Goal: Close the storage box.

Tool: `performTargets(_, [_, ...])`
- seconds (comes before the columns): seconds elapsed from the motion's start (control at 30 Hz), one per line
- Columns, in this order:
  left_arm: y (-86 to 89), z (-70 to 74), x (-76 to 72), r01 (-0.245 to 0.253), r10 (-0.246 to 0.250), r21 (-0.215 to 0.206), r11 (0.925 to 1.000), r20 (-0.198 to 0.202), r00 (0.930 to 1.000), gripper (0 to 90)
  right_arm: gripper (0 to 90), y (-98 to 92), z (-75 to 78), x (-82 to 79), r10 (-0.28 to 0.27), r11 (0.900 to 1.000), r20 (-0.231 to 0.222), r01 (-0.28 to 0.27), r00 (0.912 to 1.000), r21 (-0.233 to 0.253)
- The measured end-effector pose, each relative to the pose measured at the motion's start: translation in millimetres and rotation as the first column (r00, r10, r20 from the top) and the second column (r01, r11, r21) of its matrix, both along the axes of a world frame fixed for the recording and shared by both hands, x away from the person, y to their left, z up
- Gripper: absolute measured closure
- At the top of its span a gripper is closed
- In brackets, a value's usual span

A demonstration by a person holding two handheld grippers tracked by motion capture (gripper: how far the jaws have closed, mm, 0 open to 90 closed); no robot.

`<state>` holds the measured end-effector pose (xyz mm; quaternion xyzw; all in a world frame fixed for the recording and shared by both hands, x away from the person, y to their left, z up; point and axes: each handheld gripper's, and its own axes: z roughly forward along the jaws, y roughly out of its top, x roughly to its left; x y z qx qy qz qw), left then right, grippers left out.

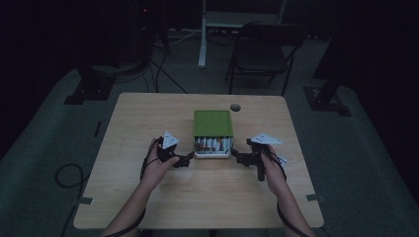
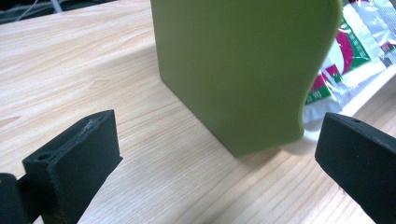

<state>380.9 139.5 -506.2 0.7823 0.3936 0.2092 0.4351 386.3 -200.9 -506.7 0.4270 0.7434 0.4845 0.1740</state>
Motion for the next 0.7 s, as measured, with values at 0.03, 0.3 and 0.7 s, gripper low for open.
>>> performTargets(0.03, [1.1, 0.3, -0.9, -0.008, 0.008, -0.005, 1.0000, -0.001, 1.0000, 0.4, 12.4, -0.7, 0.0, -0.7, 0.001, 1.000, 0.001, -0.001, 1.0000, -0.001])
performTargets(0.3, [12.3, -0.3, -7.0, -0.030, 0.030, -0.004, 0.9995, -0.007, 0.9995, 0.4, 12.4, -7.8, -0.4, -9.9, -0.002, 1.000, 0.009, 0.003, 1.0000, -0.031])
performTargets(0.7, [33.5, 0.1, -12.9, -0.078, 0.078, 0.009, 0.9969, -0.012, 0.9969, 0.4, 12.4, -14.2, 2.0, -23.0, 0.003, 0.998, 0.014, -0.002, 0.9999, -0.058])
